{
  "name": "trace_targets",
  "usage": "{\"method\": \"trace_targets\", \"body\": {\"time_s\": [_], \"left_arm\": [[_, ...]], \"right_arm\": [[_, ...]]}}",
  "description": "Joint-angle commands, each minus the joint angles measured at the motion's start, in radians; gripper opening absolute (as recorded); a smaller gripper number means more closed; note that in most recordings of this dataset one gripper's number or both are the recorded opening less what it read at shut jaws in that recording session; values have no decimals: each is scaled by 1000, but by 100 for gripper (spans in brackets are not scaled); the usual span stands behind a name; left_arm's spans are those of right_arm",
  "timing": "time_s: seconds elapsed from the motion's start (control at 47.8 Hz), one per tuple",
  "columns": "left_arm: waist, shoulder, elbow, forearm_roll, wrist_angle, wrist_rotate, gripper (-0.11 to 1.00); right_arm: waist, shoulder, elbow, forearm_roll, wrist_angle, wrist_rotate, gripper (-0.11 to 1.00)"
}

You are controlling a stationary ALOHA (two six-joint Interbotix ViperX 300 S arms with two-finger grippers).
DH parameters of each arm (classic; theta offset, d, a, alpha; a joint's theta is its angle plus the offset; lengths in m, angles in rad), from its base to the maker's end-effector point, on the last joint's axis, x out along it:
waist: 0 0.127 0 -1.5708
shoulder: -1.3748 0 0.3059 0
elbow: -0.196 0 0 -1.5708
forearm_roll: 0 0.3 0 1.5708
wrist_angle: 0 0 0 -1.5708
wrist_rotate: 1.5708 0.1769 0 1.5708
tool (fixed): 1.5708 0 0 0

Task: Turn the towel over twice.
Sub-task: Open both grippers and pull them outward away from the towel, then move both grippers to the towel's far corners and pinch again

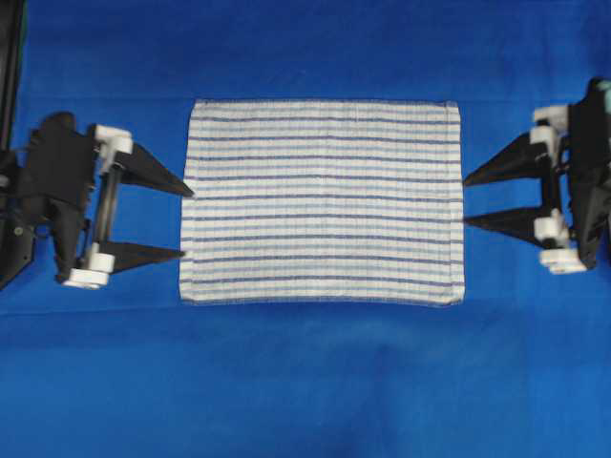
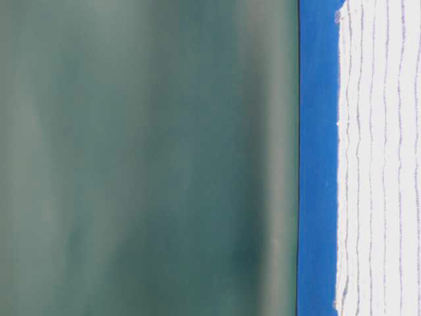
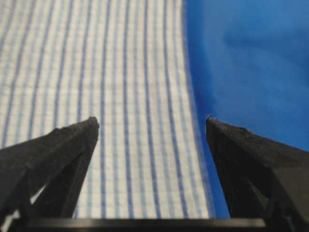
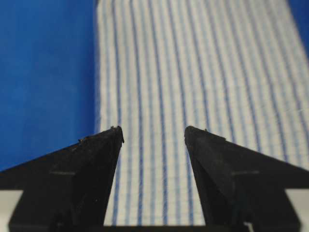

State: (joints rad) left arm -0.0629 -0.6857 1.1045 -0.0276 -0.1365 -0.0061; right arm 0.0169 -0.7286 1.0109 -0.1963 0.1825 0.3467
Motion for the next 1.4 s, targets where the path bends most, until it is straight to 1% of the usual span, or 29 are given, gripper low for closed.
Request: {"method": "trace_targets", "body": {"time_s": [0.0, 0.105, 0.209, 0.293, 0.377, 0.461, 0.649, 0.816, 0.921, 1.047, 1.172, 1.256, 1.382], "left_arm": [[12, -43, 2, -2, -9, 2, 85], [21, -61, 9, -2, -9, 2, 84], [32, -54, 11, -2, -9, 3, 84], [52, -40, 11, 0, -9, 6, 84], [98, -15, 14, 0, -17, 14, 84], [153, 21, 28, 0, -52, 25, 84], [281, 133, 60, 0, -207, 35, 84], [383, 267, 67, 0, -287, 38, 85], [420, 353, 60, 0, -310, 40, 85], [449, 436, 51, 0, -344, 46, 85], [472, 514, 46, 0, -402, 64, 85], [491, 558, 41, 0, -436, 77, 85], [512, 611, 26, 0, -451, 84, 85]], "right_arm": [[-12, -18, -11, -11, -8, -2, 60], [-20, -17, -11, -23, -8, -2, 60], [-34, -5, -9, -25, -9, -2, 60], [-60, 9, -9, -26, -9, -2, 60], [-97, 31, -9, -32, -9, -2, 60], [-146, 69, -8, -48, -9, -2, 60], [-261, 183, -5, -69, -18, -3, 60], [-371, 305, 11, -86, -91, -3, 60], [-426, 387, 21, -104, -160, -3, 60], [-483, 469, 21, -115, -221, -5, 60], [-529, 540, 15, -133, -268, -8, 60], [-552, 578, 15, -146, -293, -8, 60], [-584, 635, 14, -149, -324, -11, 60]]}}
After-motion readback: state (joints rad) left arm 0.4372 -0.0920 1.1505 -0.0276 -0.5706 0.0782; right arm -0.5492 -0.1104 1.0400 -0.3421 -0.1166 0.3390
